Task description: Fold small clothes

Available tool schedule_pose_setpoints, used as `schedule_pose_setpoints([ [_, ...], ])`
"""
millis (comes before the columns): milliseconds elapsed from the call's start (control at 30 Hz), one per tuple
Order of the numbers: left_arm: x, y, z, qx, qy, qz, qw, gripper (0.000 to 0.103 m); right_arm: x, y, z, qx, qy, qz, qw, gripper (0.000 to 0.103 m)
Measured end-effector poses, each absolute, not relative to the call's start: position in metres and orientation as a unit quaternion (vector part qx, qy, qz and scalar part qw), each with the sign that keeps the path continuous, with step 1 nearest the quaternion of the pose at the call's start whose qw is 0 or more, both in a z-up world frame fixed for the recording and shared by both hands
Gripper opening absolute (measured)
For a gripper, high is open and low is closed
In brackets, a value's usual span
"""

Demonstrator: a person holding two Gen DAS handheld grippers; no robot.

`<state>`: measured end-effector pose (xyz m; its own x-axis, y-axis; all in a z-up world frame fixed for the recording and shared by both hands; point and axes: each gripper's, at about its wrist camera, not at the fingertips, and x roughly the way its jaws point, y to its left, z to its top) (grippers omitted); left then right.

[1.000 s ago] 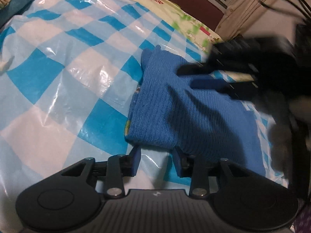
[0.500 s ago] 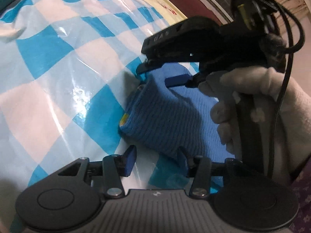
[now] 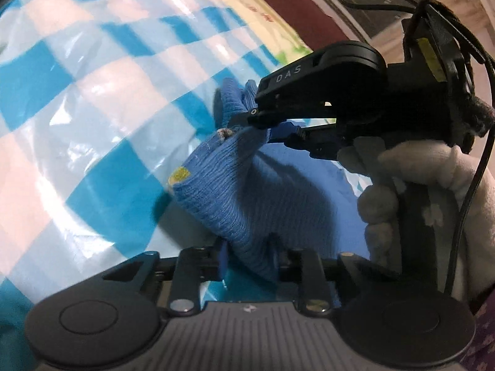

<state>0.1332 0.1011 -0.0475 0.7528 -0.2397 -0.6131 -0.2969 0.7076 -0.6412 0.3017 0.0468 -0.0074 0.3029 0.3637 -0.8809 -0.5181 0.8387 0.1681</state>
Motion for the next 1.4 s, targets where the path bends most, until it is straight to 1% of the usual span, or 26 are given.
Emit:
schedule_pose_setpoints([
  [233,0.146,0.057,-0.003,-0.299,0.314,-0.045,0.900,0.025,0.307,-0.021,0.039,0.021,0.484,0.291,0.825,0.013],
  [367,0.158,0.017,0.019,-0.262,0.295,-0.105,0.913,0.026,0.307,-0.096,0.066,0.089,0.454,0.277,0.842,0.013],
  [467,0.172,-0.018,0.021,-0.239,0.302,-0.148,0.911,0.026,0.306,-0.152,0.073,0.132,0.439,0.257,0.851,0.012],
  [567,0.189,-0.048,0.008,-0.205,0.324,-0.178,0.906,0.026,0.302,-0.208,0.064,0.176,0.427,0.225,0.858,0.011],
  [733,0.209,-0.082,-0.026,-0.154,0.387,-0.197,0.887,0.026,0.298,-0.266,0.014,0.244,0.450,0.182,0.840,0.011],
  [800,0.210,-0.085,-0.034,-0.146,0.405,-0.198,0.881,0.026,0.295,-0.275,-0.001,0.274,0.450,0.180,0.831,0.016],
  [933,0.220,-0.088,-0.034,-0.137,0.418,-0.193,0.877,0.026,0.298,-0.283,-0.016,0.327,0.444,0.188,0.813,0.018],
  [1067,0.215,-0.102,-0.028,-0.125,0.417,-0.198,0.878,0.026,0.305,-0.278,-0.016,0.346,0.438,0.197,0.806,0.035],
  [1133,0.208,-0.109,-0.023,-0.123,0.413,-0.203,0.879,0.026,0.310,-0.276,-0.011,0.342,0.438,0.207,0.805,0.035],
  [1167,0.207,-0.110,-0.021,-0.123,0.412,-0.205,0.879,0.026,0.306,-0.280,-0.009,0.339,0.435,0.208,0.808,0.034],
  [1200,0.202,-0.114,-0.018,-0.122,0.410,-0.208,0.879,0.026,0.305,-0.280,-0.006,0.326,0.432,0.201,0.817,0.023],
  [1233,0.202,-0.114,-0.019,-0.122,0.410,-0.210,0.879,0.026,0.303,-0.279,-0.002,0.304,0.429,0.190,0.829,0.015],
  [1300,0.202,-0.114,-0.018,-0.122,0.411,-0.215,0.877,0.026,0.299,-0.283,0.004,0.283,0.419,0.173,0.845,0.007],
  [1333,0.203,-0.115,-0.019,-0.122,0.412,-0.218,0.876,0.026,0.296,-0.286,0.007,0.276,0.413,0.166,0.852,0.006],
  [1367,0.197,-0.113,-0.021,-0.120,0.412,-0.222,0.876,0.026,0.293,-0.290,0.008,0.265,0.407,0.158,0.860,0.002],
  [1400,0.196,-0.112,-0.024,-0.118,0.412,-0.225,0.875,0.026,0.292,-0.293,0.008,0.259,0.405,0.151,0.864,0.001],
])
